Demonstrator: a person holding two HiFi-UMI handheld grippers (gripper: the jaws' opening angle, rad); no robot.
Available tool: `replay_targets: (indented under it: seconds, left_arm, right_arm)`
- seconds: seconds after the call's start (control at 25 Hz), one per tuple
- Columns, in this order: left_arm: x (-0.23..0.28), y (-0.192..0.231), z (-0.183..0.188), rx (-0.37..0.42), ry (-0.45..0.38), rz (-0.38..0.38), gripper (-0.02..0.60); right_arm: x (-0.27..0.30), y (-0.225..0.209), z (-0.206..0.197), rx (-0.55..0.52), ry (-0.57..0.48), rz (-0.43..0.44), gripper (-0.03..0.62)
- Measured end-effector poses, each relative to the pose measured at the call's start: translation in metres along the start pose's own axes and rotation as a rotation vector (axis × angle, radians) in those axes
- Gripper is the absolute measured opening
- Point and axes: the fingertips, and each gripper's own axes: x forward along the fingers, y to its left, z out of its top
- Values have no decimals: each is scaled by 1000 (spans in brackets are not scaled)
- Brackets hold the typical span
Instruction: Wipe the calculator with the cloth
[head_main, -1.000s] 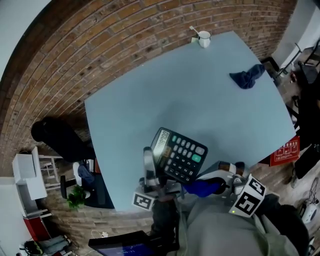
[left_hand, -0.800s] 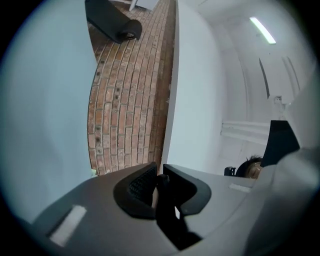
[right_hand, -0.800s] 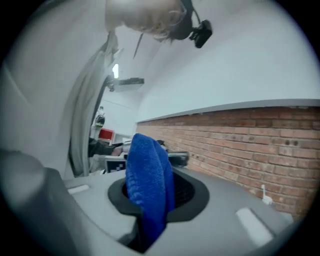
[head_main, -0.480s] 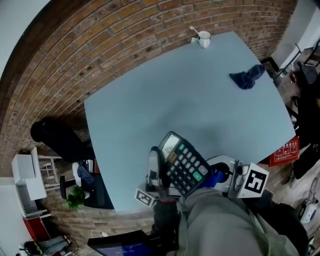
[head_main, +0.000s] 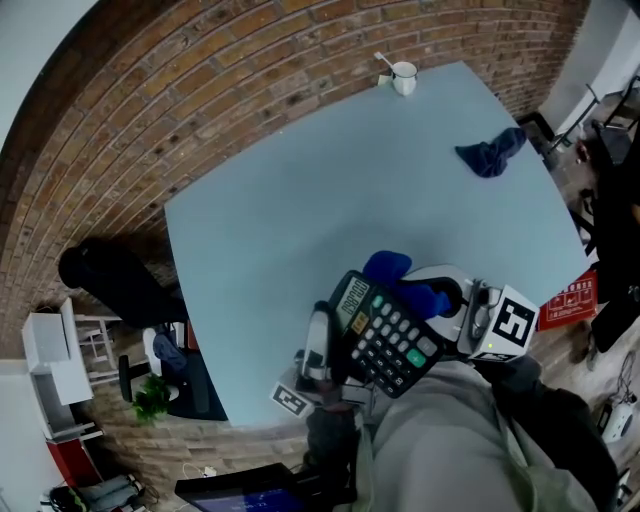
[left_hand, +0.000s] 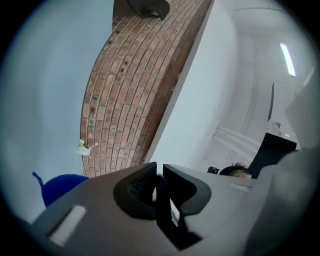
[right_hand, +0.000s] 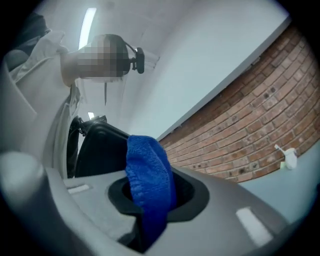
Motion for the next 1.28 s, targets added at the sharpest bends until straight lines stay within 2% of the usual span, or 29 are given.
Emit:
replay_targets:
  seconds: [0.08, 0.16, 0.28, 0.36, 0.4, 0.48, 0.6, 0.68, 0.8, 0.88, 0.96, 1.12, 1.28]
  left_arm:
    - [0, 2, 5, 8, -25, 3, 34]
    - [1, 4, 10, 11, -50, 10, 34]
    - [0, 7, 14, 24, -44, 34, 35]
    - [-1, 8, 15, 28, -29, 40, 35]
    - [-2, 7, 14, 28, -18, 36, 35]
    - [-3, 5, 10, 26, 14, 22, 35]
    - [-2, -2, -2, 21, 77, -7, 35]
    - [-1, -5, -11, -4, 117, -27, 35]
    - [3, -8, -22, -81, 144, -68, 35]
    - [6, -12, -26, -125, 151, -101, 35]
    - [8, -14, -27, -145, 145, -114, 34]
    - [7, -13, -21, -125, 116, -102, 34]
    - [2, -5, -7, -39, 99, -37, 35]
  right_arm:
    - [3, 8, -4, 38, -7, 32, 69]
    - [6, 31, -15, 80, 28, 91, 69]
    - [9, 74, -30, 121, 85, 203, 69]
    - [6, 89, -38, 120, 123, 236, 69]
    - [2, 87, -41, 115, 135, 221, 69]
    - [-8, 64, -40, 119, 113, 136, 69]
    - [-23, 15, -14, 107, -26, -6, 69]
    - [-25, 0, 2, 78, -69, -30, 69]
    - [-20, -2, 14, 109, -98, 71, 69]
    - [-15, 2, 18, 190, -128, 179, 69]
    - [-10, 6, 17, 268, -151, 250, 69]
    - [-5, 22, -6, 352, -126, 276, 66]
    - [-8, 50, -27, 319, -24, 301, 66]
